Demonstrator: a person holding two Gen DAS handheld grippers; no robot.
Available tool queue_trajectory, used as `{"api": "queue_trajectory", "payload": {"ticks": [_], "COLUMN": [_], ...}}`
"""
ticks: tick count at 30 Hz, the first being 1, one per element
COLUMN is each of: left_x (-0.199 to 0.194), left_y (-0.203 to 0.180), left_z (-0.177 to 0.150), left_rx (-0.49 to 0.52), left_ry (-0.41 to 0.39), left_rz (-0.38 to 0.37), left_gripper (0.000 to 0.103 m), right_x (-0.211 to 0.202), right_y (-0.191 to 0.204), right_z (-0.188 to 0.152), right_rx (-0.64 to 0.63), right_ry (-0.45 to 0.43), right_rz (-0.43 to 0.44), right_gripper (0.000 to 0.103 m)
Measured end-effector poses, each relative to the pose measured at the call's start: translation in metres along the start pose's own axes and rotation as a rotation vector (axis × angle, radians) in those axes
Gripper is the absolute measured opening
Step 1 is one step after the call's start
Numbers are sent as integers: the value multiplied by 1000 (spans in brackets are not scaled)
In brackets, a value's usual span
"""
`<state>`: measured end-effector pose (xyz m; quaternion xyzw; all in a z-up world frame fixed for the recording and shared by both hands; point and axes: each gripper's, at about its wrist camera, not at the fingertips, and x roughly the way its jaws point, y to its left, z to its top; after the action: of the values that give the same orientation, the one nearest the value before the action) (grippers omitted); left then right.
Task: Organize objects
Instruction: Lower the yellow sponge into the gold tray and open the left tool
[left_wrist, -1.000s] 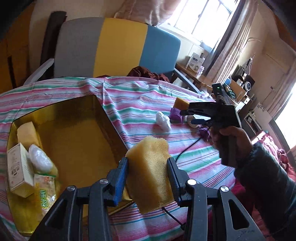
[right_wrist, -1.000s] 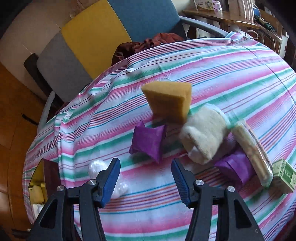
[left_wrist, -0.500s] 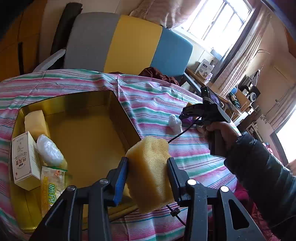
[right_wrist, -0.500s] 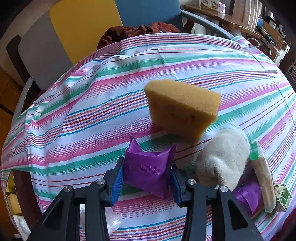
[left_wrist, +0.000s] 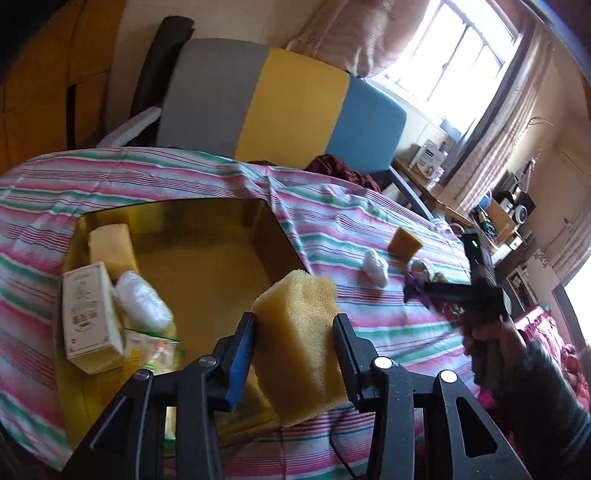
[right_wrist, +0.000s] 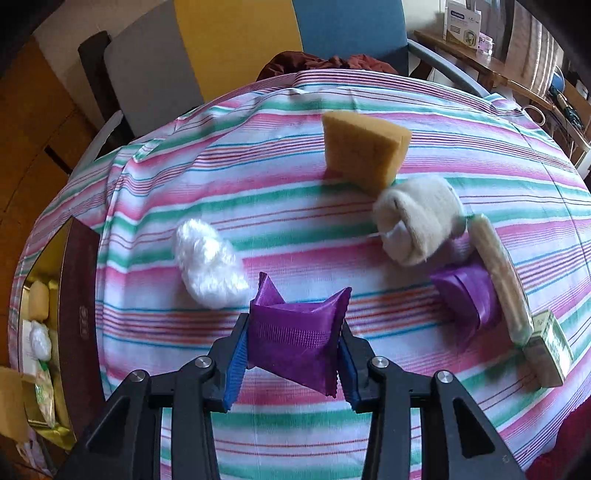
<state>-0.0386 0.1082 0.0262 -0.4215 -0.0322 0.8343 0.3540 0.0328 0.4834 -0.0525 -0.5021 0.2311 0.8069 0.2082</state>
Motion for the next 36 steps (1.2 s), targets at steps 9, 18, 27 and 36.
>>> {"api": "queue_trajectory", "payload": {"ticks": [9,18,27,36], "left_x": [-37,-27,33,104], "left_y": [53,62,77,118], "left_z": [-9,1,56,87], "left_rx": [-96,-98,-90,-154], "left_ry": [-61,-46,-2,102], "left_rz": [162,209,239,319], "left_gripper": [43,43,43,44], "right_x": [7,17,17,16], "right_y": [-1,2,2,4], "right_z": [-14,-15,-15,-16], "right_rx": [-36,-60,-71,-94], "right_ry": [1,50,55,58], "right_rz": [6,-9,-12,-23], "right_gripper": [43,43,43,43]}}
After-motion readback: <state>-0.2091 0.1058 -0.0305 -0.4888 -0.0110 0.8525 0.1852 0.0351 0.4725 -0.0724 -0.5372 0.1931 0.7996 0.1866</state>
